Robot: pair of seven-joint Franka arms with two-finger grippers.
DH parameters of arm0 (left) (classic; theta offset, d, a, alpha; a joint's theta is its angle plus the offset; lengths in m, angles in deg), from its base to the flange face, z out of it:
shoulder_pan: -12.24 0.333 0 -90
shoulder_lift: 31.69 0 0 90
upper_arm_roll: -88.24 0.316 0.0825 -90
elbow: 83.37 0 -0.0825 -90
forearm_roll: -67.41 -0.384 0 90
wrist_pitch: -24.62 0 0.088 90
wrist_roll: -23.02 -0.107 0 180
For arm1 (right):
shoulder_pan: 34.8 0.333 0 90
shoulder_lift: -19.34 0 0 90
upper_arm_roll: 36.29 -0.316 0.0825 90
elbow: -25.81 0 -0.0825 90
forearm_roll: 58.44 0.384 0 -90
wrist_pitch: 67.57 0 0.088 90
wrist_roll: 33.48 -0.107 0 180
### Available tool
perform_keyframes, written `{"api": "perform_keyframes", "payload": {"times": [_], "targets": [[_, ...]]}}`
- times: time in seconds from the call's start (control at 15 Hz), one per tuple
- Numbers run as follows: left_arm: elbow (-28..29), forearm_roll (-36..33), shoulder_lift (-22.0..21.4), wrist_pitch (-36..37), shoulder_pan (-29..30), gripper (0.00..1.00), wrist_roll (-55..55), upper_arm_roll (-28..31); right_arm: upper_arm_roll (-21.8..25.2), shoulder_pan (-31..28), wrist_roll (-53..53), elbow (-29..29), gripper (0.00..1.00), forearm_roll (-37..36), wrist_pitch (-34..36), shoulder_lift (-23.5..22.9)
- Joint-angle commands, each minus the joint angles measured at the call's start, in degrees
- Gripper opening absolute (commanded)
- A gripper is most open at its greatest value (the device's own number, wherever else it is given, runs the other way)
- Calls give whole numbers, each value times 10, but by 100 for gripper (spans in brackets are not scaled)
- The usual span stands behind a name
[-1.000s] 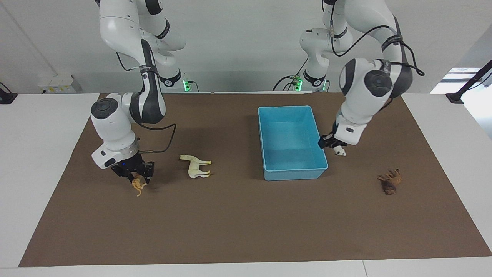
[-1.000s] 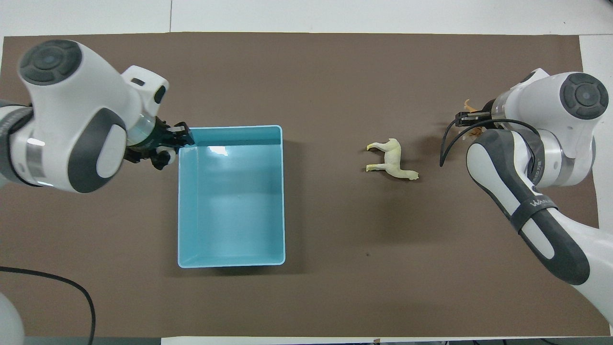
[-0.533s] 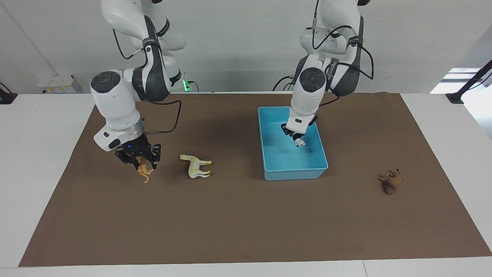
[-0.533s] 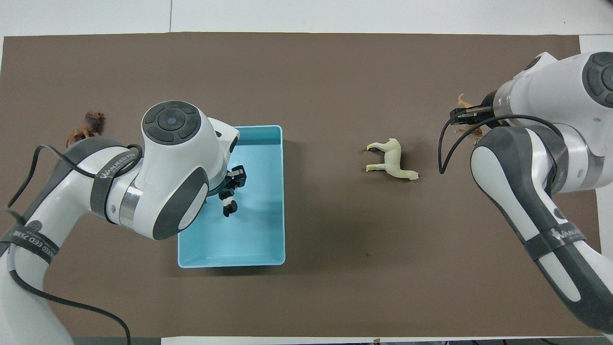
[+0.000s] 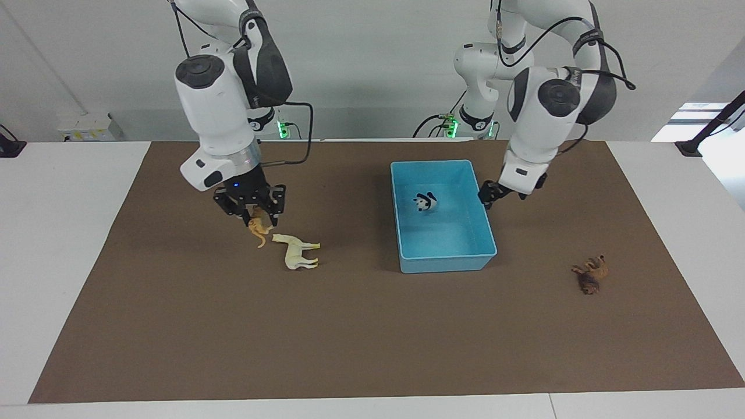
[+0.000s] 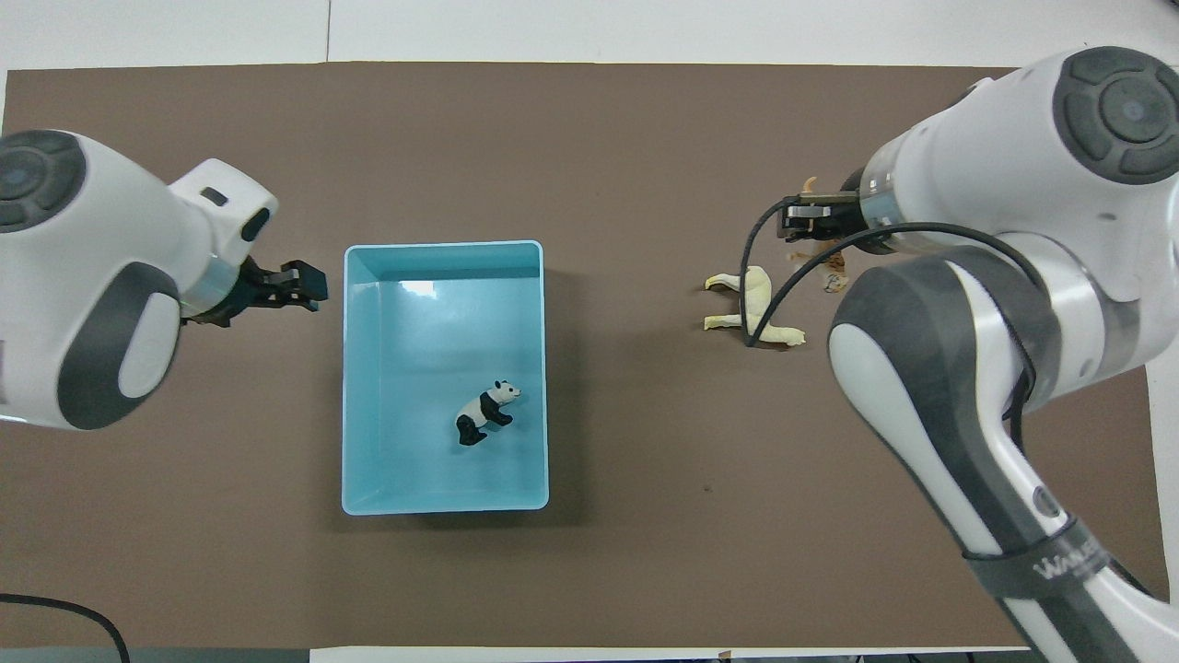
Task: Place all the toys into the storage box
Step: 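Open the right gripper above the box while the left gripper grasps the toy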
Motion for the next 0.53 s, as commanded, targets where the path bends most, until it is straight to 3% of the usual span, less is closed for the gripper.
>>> {"api": "perform_keyframes", "payload": {"times": [0.0,0.27,0.47], "targets": [[14,-9,15,-76,81,100,-113,-6,-49,52,-134,-33,0,-1,-2,-8],[14,-40,71,-194,134,100,-132,-5,-52,136,-212,-31,0,16,-71,-15],[5,-89,105,-245,160,100,-206,-6,-50,205,-243,-26,0,17,-132,-50]]}}
